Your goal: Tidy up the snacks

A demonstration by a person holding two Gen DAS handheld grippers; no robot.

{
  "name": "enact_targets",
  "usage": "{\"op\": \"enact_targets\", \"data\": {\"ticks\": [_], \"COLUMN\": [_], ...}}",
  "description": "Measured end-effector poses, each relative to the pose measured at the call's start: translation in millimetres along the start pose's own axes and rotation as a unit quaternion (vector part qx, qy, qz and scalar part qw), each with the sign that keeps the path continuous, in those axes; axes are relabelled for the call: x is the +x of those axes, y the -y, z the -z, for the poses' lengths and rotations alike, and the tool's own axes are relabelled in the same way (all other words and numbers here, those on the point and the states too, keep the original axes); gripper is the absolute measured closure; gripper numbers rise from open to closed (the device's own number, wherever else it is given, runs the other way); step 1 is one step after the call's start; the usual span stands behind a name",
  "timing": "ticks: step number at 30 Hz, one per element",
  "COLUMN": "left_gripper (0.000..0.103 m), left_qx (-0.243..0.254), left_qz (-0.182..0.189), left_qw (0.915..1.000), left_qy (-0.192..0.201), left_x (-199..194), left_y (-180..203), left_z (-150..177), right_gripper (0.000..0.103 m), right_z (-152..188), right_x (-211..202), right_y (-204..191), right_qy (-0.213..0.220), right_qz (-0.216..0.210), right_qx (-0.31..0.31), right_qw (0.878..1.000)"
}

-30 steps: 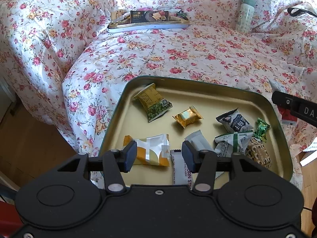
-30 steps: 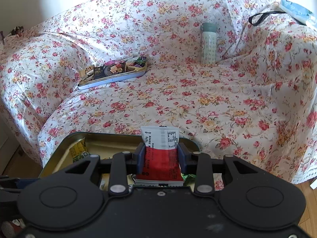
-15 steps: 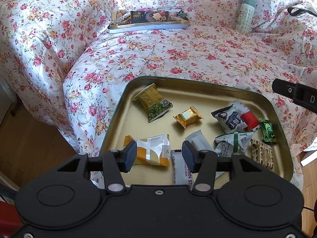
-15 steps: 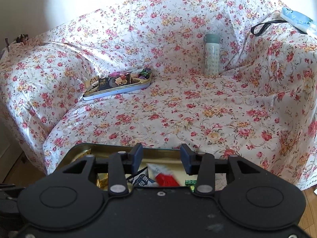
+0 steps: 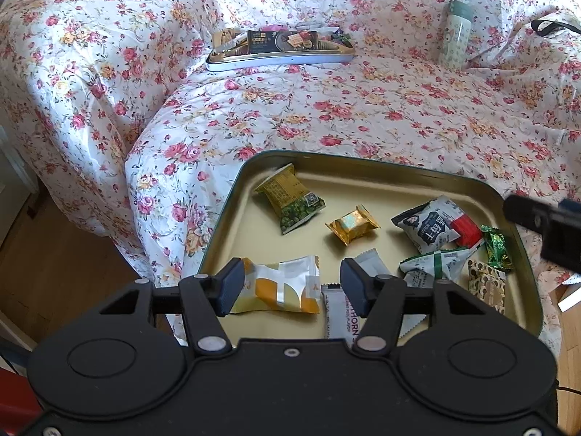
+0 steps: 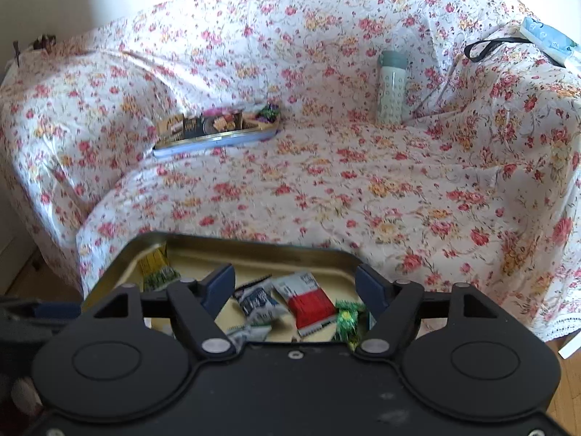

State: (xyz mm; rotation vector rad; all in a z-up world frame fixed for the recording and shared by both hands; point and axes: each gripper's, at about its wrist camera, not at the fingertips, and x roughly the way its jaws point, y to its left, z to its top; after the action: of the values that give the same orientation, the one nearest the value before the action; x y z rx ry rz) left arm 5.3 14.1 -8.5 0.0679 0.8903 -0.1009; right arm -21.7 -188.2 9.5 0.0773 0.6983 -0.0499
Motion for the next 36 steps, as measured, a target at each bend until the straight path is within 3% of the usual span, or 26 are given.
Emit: {"op": "enact_targets", "data": {"ticks": [10, 16, 36], "left_gripper": [0.034, 0.029, 0.028], "left_qx": [-0.001, 0.0, -0.006], "left_qz": [-0.001, -0.001, 0.004], "left_qw": [1.0, 0.9999, 1.0], "left_qy": [0.007, 0.013, 0.003], "left_x": [-2, -4, -3], "left_y": [0, 1, 0], "left_z": [-1, -2, -2], "right_gripper": [0.017, 0.013, 0.011], "right_z": [15, 17, 18], "right_x": [1, -1, 4], "right_y": [1, 1, -1], "right_qy": [-0.043, -0.042, -0.058], "right_qz": [0.003, 0.012, 0.017], "right_qx": [0.003, 0.006, -0.003], "right_qw": [0.999, 0.999, 0.998]}}
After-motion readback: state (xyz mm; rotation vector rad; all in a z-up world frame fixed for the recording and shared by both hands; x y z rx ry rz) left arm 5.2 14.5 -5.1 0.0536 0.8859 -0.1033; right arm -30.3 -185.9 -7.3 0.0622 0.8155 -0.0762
